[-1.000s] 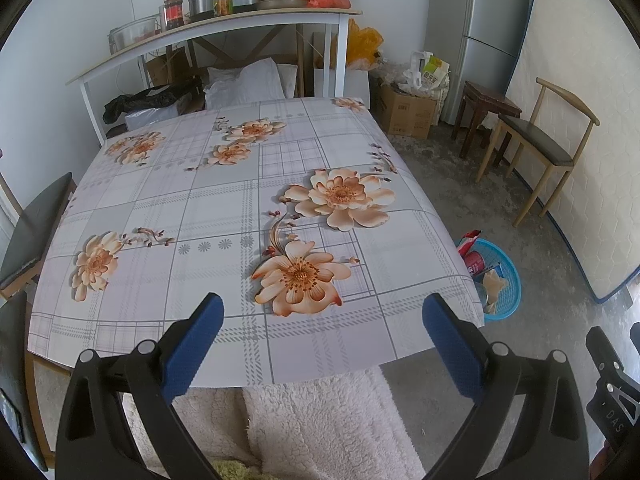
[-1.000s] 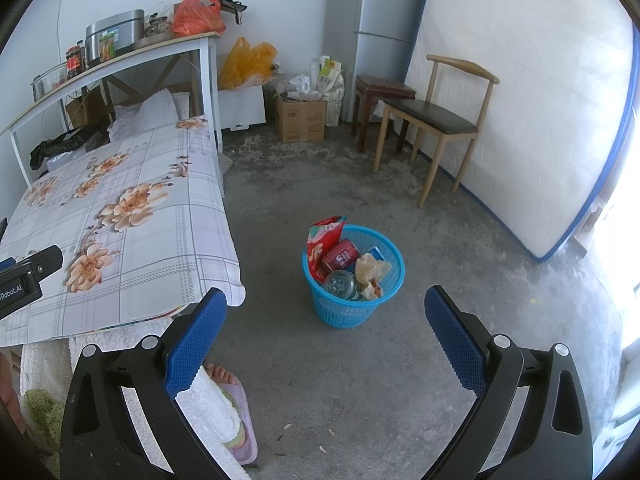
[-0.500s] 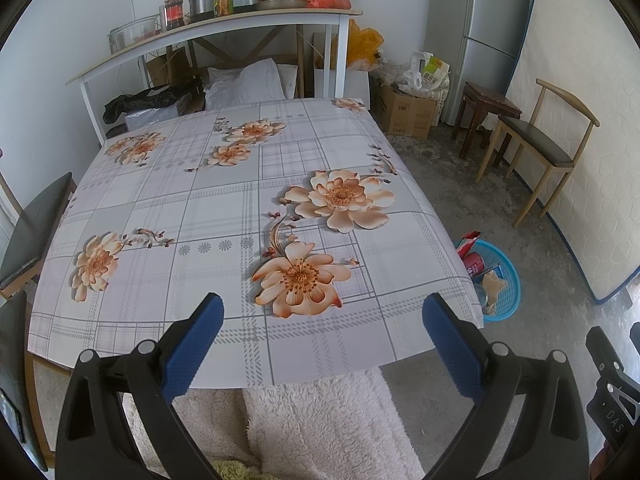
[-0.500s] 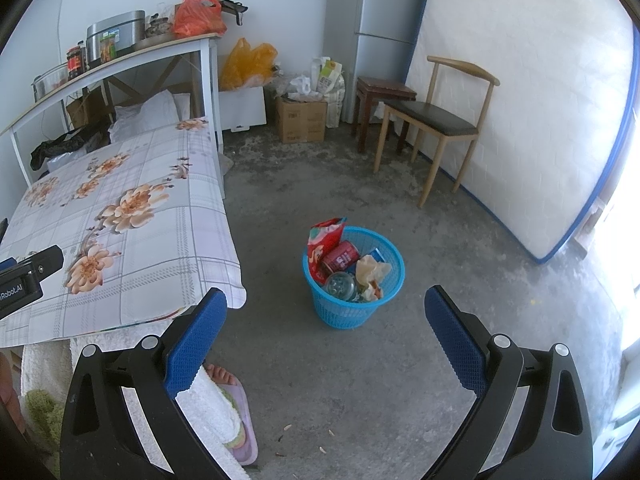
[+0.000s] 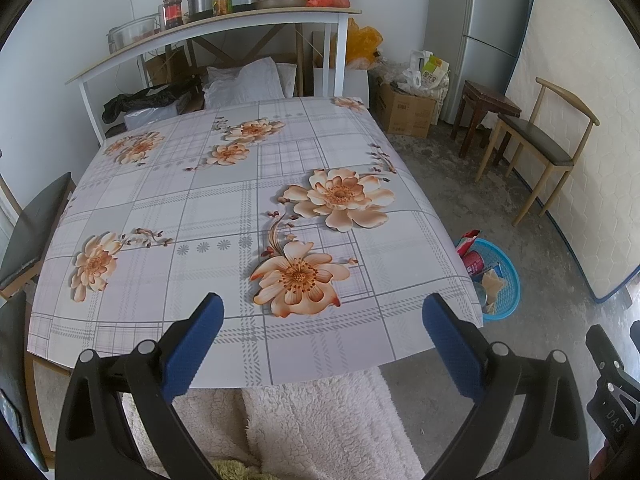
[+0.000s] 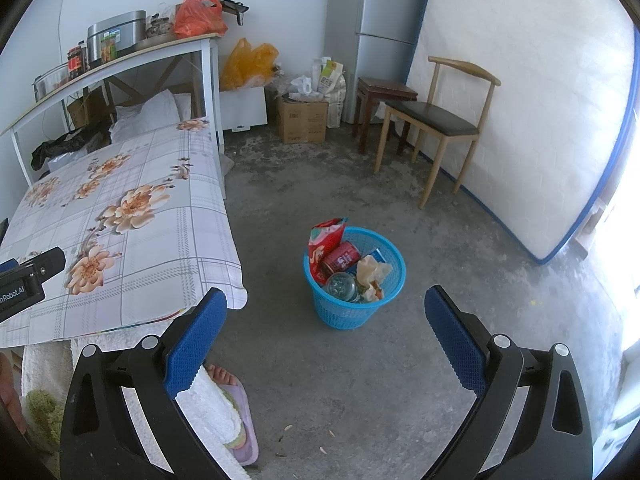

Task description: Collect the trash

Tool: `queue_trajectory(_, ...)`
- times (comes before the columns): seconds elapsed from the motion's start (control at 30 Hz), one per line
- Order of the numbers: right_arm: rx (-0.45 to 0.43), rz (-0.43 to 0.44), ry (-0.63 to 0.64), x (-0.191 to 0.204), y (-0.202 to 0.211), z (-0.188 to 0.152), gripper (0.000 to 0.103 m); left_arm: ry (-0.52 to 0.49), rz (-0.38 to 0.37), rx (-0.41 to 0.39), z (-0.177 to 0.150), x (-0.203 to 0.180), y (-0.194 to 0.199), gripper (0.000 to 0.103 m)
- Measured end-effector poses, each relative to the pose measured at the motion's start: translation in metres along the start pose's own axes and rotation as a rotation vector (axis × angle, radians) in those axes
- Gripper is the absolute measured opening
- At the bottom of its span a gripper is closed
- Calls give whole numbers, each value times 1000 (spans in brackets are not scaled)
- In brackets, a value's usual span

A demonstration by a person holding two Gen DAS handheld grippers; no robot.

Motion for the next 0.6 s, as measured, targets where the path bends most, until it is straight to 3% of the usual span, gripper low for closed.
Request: queue_trajectory(0.6, 0, 1, 1, 0, -1, 0, 95, 6, -5, 16, -7, -1, -4, 97)
Point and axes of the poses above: each gripper's, at about its wrist camera, not at the fingertips, and y roughly against the way its jaws point, x to its left, z to its top, the point moved 9 cm from there along -y, roughly the way its jaws point, and after that the axes turned 3 degrees about x, right-handed, at the moved point
